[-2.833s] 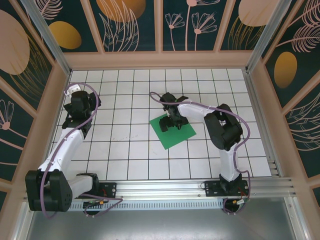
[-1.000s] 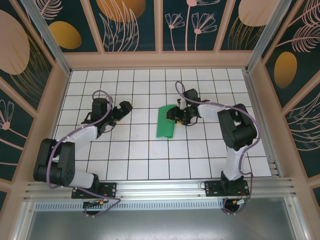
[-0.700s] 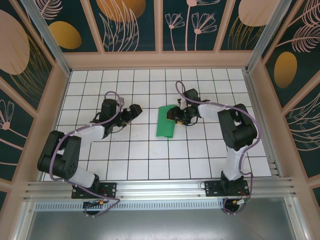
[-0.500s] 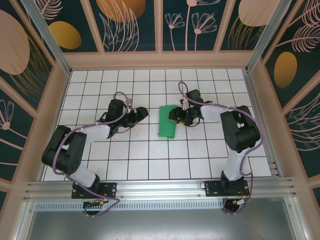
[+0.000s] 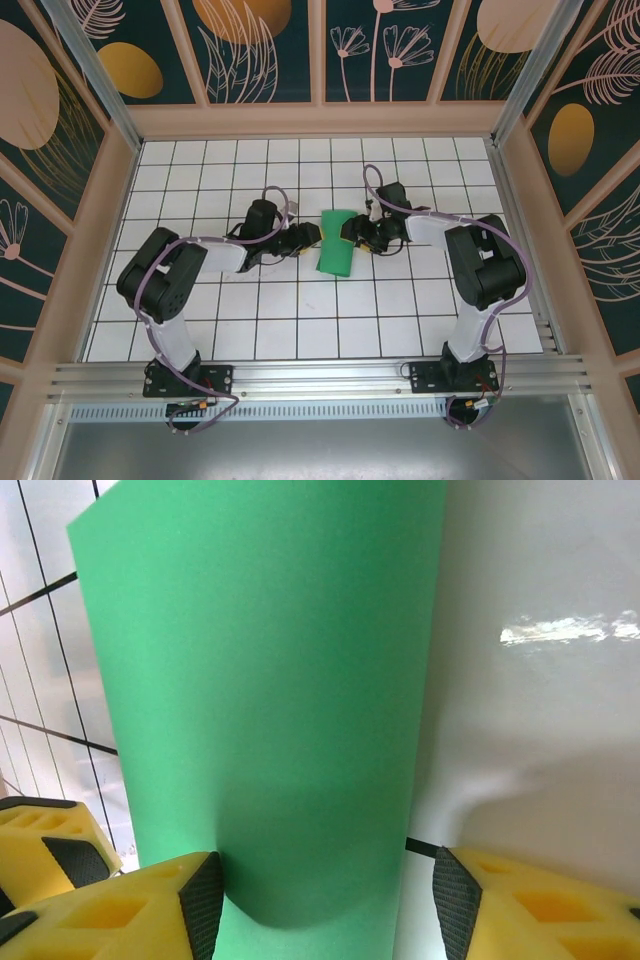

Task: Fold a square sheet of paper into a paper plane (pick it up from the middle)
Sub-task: Fold the square sheet of paper in half at the center of the table.

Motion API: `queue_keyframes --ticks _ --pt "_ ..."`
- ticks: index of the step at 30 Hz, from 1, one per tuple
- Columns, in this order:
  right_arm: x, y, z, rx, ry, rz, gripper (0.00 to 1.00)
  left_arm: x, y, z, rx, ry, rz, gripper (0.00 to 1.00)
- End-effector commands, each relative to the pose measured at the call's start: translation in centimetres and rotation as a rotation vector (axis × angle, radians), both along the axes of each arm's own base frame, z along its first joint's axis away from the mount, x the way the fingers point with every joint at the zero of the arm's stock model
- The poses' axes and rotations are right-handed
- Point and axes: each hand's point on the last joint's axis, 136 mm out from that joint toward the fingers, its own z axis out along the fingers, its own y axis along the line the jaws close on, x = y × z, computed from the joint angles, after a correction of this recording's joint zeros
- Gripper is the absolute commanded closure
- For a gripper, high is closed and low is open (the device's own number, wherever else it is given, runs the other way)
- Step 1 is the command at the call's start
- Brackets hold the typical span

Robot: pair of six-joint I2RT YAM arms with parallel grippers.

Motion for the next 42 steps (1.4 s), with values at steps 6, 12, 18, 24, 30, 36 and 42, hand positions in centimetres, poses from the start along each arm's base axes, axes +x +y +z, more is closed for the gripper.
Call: queue_keyframes --ticks 6,12,18,24,30,36,42 --pt "0.6 -0.2 1.4 0.044 -0.023 -0.037 0.39 0.1 -1.2 0.2 -0.036 -0.007 -0.032 0.53" --pt "0.5 -0.1 1.6 0.065 -0.019 -0.038 0.4 0.1 -1.2 -0.1 -0.038 -0.003 -0.03 0.55" --pt "0.6 -0.1 1.8 0.076 -0.018 -0.044 0.4 0.0 -1.7 0.2 -0.064 -0.005 -0.049 0.73" --pt "0.5 -0.5 2.1 0.072 -0.024 -0.049 0.4 0.6 -1.7 -0.4 -0.046 0.003 -0.034 0.89" --pt "-0.3 -0.3 2.5 0.093 -0.037 -0.018 0.38 1.2 -1.8 -1.7 -0.004 0.021 -0.023 0.94" --pt "-0.6 -0.1 1.4 0.061 -0.01 0.007 0.34 1.3 -2.0 -2.9 0.018 0.05 -0.032 0.94" --pt "-0.3 0.4 0.8 0.037 0.0 0.047 0.34 1.2 -2.4 -3.3 0.026 0.068 -0.041 0.93"
